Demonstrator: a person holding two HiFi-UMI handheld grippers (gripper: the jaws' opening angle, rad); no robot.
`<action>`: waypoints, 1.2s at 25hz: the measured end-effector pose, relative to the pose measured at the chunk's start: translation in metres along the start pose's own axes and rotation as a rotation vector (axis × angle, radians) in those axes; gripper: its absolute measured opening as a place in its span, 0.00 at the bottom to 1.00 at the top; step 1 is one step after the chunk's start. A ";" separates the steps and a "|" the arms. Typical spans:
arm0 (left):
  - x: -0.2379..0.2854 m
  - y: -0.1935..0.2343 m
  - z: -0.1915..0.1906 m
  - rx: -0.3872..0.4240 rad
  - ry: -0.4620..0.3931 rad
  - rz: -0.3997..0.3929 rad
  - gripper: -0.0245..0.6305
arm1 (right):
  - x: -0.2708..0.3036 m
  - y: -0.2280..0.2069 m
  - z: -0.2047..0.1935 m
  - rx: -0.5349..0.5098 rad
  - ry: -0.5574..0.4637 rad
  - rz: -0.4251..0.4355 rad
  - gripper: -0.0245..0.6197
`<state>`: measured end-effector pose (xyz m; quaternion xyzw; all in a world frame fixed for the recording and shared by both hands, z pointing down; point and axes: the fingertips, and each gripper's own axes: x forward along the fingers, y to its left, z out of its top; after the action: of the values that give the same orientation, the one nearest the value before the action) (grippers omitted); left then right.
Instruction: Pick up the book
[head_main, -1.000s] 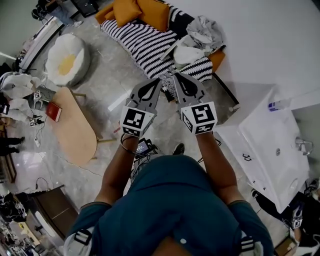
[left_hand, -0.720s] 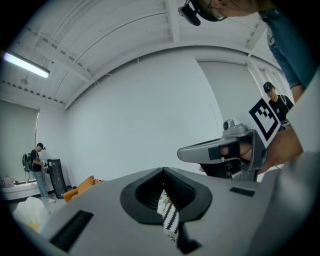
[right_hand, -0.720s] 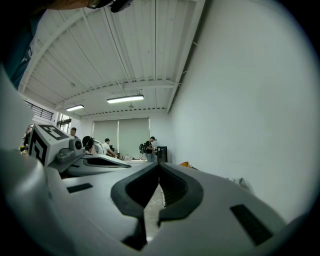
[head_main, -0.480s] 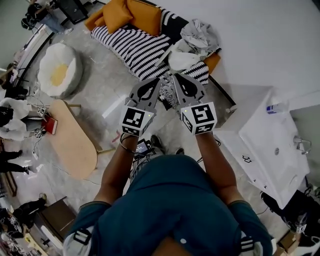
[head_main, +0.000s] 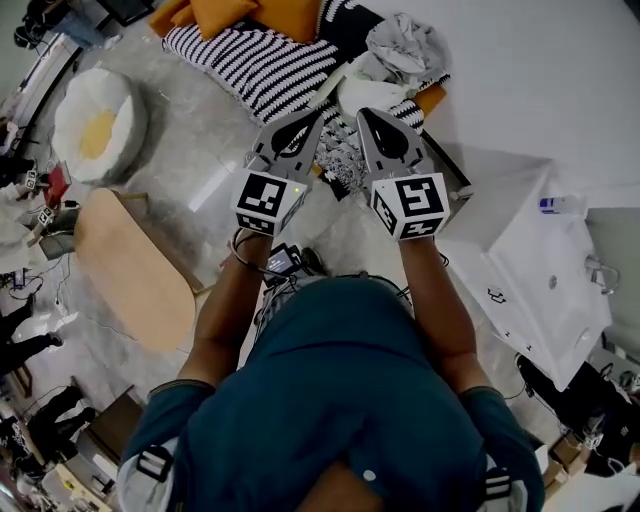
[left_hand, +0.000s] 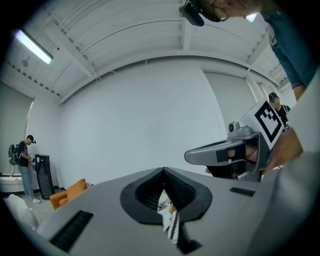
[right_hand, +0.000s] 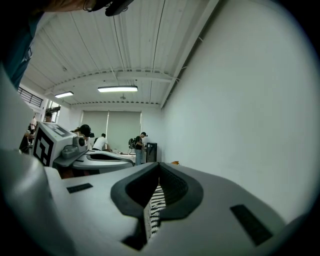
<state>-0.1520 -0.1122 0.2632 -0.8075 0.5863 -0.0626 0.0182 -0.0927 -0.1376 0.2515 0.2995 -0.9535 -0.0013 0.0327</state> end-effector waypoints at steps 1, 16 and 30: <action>0.000 0.007 -0.001 -0.005 -0.007 -0.001 0.04 | 0.006 0.002 -0.001 -0.001 0.004 -0.005 0.06; 0.058 0.058 -0.023 -0.037 0.030 0.014 0.04 | 0.070 -0.037 -0.018 0.025 0.037 0.012 0.06; 0.152 0.089 -0.016 -0.003 0.055 0.114 0.04 | 0.143 -0.116 -0.016 0.048 -0.001 0.134 0.06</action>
<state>-0.1920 -0.2833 0.2817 -0.7706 0.6319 -0.0830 0.0043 -0.1422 -0.3137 0.2741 0.2356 -0.9713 0.0237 0.0248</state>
